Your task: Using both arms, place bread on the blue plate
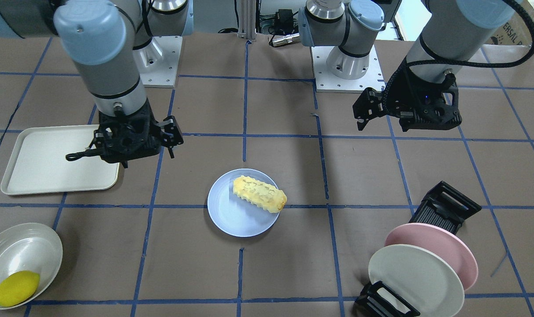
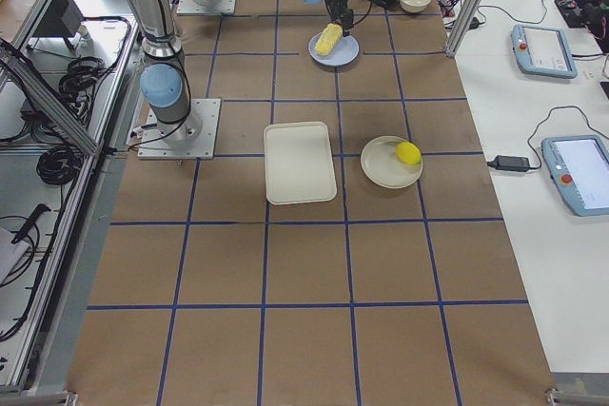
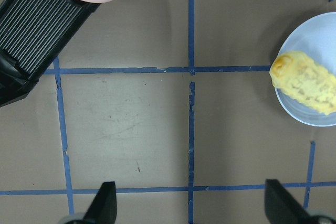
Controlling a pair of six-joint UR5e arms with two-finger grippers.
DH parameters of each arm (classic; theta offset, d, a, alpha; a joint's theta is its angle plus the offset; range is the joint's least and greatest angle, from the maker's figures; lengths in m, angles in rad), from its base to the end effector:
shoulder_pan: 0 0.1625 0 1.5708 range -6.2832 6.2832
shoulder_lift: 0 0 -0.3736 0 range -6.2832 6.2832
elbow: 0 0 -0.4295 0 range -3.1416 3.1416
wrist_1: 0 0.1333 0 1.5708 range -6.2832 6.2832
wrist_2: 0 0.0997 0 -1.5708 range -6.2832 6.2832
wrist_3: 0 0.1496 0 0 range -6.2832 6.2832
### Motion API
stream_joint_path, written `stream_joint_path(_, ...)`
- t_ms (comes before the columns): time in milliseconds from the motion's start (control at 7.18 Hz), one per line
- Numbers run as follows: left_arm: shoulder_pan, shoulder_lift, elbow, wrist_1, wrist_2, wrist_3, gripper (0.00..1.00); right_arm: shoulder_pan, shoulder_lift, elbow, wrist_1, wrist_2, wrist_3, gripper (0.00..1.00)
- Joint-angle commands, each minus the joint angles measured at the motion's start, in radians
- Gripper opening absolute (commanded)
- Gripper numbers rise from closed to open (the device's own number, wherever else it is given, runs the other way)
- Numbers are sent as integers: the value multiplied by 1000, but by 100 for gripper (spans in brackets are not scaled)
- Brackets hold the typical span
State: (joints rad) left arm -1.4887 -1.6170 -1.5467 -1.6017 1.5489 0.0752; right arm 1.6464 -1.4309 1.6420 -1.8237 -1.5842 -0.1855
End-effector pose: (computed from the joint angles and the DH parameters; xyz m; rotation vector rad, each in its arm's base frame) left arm -0.0920 -0.5477 0.3716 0.0116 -3.1146 -0.0796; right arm 0.1746 -0.5664 0.2972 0.4064 -3.0987 0.0641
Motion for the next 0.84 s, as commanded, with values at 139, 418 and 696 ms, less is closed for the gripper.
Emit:
stream_joint_path(139, -33, 25, 8, -4, 8, -2, 100, -82, -5, -57, 149, 1, 1, 100)
stream_joint_path(418, -31, 32, 20, -1, 14, 6, 100, -74, -8, -62, 150, 1, 3, 100)
stream_joint_path(696, -28, 29, 17, -1, 16, 8, 100, -73, -8, -56, 150, 3, 4, 100)
